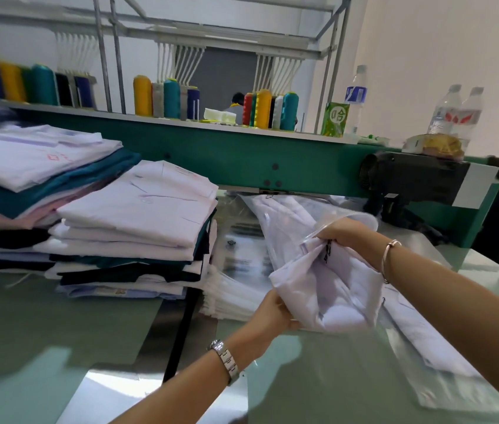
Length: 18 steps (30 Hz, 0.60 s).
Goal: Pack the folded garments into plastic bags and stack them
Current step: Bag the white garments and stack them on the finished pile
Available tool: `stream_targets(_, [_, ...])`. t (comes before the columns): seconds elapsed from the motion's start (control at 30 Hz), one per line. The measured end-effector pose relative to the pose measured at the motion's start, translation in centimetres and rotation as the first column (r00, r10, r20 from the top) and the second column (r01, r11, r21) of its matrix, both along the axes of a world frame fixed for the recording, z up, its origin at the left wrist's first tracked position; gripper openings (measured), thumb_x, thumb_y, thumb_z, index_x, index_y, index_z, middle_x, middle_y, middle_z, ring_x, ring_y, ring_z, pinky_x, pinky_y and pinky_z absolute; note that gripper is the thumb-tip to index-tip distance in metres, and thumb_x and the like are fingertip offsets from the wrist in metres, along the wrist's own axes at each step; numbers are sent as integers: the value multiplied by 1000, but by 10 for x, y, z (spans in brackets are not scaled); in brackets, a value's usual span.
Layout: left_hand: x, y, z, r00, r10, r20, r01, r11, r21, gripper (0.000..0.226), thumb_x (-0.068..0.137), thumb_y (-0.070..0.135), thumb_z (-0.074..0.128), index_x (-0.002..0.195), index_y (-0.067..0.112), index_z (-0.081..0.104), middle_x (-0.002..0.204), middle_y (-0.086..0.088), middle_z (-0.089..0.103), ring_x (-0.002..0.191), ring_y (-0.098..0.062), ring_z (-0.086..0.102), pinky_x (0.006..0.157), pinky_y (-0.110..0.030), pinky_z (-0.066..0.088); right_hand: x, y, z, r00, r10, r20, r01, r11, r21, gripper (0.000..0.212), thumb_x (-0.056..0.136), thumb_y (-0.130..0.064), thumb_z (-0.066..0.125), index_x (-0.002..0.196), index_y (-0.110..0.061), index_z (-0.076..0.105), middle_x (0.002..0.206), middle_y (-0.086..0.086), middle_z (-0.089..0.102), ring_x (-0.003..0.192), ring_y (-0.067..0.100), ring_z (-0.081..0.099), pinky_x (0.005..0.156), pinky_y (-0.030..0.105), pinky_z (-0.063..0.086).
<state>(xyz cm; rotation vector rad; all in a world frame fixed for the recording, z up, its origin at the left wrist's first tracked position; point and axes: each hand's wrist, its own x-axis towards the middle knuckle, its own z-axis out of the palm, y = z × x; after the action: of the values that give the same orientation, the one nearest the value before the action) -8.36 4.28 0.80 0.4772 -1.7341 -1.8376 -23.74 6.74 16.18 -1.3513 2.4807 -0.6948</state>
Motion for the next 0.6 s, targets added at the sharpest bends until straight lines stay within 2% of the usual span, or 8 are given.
stream_targets(0.07, [6, -2, -1, 1000, 2, 22, -3, 999, 47, 29, 95, -13, 45, 115, 0, 61, 104, -14, 65, 91, -21, 63, 90, -45, 55, 1, -3, -2, 975, 29, 222, 4, 989, -146, 22, 90, -4, 57, 69, -11, 53, 77, 9, 51, 67, 17, 45, 54, 17, 39])
stream_targets(0.17, [9, -4, 2, 1000, -1, 13, -1, 989, 147, 26, 102, -2, 39, 119, -4, 58, 113, -18, 64, 103, -31, 63, 94, -47, 53, 3, -14, -5, 822, 114, 557, 24, 972, -234, 15, 95, -2, 47, 82, -5, 55, 84, 9, 49, 74, 21, 46, 73, 31, 43])
stream_targets(0.27, [11, -6, 3, 1000, -17, -22, 22, 964, 266, 31, 102, -2, 34, 123, -2, 57, 120, -18, 67, 109, -29, 66, 90, -43, 56, 2, -28, -11, 908, 29, 418, 44, 986, -164, 11, 92, -12, 56, 81, -14, 59, 82, 4, 56, 78, 17, 53, 65, 25, 46])
stream_targets(0.33, [12, -8, 1, 1000, -13, -2, 13, 954, 300, 32, 100, -6, 33, 123, -5, 55, 120, -21, 66, 107, -26, 68, 85, -39, 58, 1, -37, -16, 910, 0, 414, 81, 981, -179, 11, 90, -11, 58, 80, -15, 60, 89, 5, 59, 81, 18, 53, 60, 23, 46])
stream_targets(0.37, [13, -9, 0, 1000, -15, 4, 13, 949, 315, 32, 99, -7, 34, 123, -6, 55, 119, -22, 66, 105, -25, 69, 82, -36, 59, 1, -43, -19, 904, -5, 429, 89, 980, -176, 5, 91, -10, 59, 88, -13, 63, 98, 9, 60, 86, 18, 53, 63, 25, 47])
stream_targets(0.47, [21, -10, -2, 1000, -24, -1, 23, 936, 350, 27, 100, -4, 37, 121, -6, 55, 110, -20, 71, 93, -22, 73, 81, -34, 59, 7, -54, -21, 926, -111, 361, 167, 977, -129, 33, 92, -14, 59, 122, -1, 61, 126, 18, 60, 101, 24, 57, 80, 28, 46])
stream_targets(0.53, [28, -13, -4, 1000, -12, -6, 14, 927, 374, 25, 100, -3, 39, 116, -3, 58, 106, -18, 72, 93, -22, 73, 84, -35, 59, 12, -59, -23, 967, -139, 213, 152, 987, -47, 38, 97, -17, 53, 130, 1, 55, 136, 17, 55, 122, 28, 53, 93, 29, 42])
stream_targets(0.6, [31, -18, -6, 1000, 14, -6, -11, 920, 392, 26, 100, -3, 39, 119, -3, 57, 110, -19, 71, 97, -24, 72, 82, -35, 59, 16, -63, -23, 980, -136, 142, 135, 991, 21, 40, 99, -20, 47, 133, 0, 52, 139, 16, 52, 129, 29, 47, 98, 27, 40])
